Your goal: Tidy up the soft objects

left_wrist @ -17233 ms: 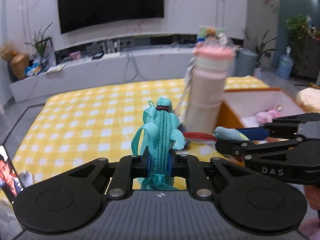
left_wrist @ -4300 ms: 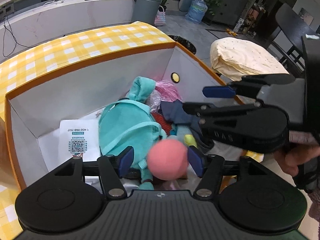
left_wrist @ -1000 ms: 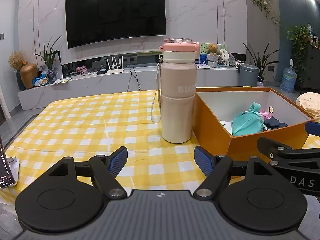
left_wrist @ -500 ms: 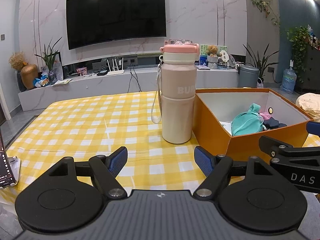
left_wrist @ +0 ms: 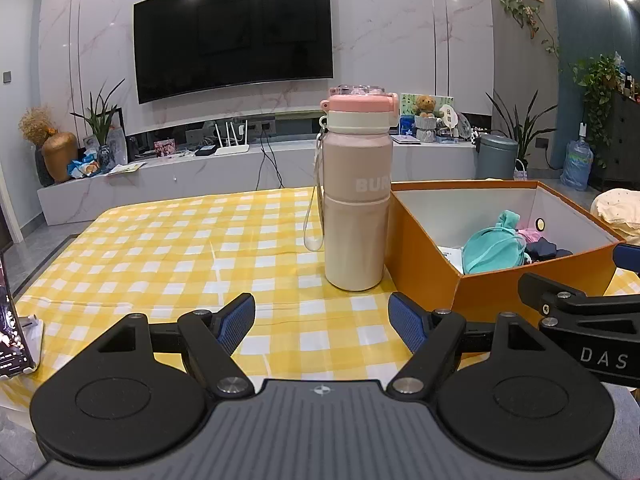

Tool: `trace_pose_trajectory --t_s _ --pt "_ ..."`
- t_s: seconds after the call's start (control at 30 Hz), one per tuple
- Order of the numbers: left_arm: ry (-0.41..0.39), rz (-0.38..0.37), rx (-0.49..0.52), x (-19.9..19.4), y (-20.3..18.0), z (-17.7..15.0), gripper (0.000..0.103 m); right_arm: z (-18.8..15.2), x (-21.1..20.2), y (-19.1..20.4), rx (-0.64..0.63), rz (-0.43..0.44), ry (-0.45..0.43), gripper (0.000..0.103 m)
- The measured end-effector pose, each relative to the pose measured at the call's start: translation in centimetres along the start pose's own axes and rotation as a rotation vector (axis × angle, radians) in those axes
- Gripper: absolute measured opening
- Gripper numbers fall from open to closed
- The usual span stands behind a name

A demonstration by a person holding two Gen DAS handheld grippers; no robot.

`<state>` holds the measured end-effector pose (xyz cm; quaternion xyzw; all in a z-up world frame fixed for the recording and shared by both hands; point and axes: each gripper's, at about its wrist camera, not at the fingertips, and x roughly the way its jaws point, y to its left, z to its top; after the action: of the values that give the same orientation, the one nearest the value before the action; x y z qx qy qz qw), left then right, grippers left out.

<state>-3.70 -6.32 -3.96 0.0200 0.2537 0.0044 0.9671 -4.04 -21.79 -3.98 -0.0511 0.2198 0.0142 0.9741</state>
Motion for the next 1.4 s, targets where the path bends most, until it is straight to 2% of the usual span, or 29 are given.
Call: trace_pose_trajectory --t_s 1.4 --pt "0.010 -0.006 -0.010 -0.13 -0.23 -0.23 0.089 -0.25 -0.03 0.04 -0.015 0.010 0.002 0.100"
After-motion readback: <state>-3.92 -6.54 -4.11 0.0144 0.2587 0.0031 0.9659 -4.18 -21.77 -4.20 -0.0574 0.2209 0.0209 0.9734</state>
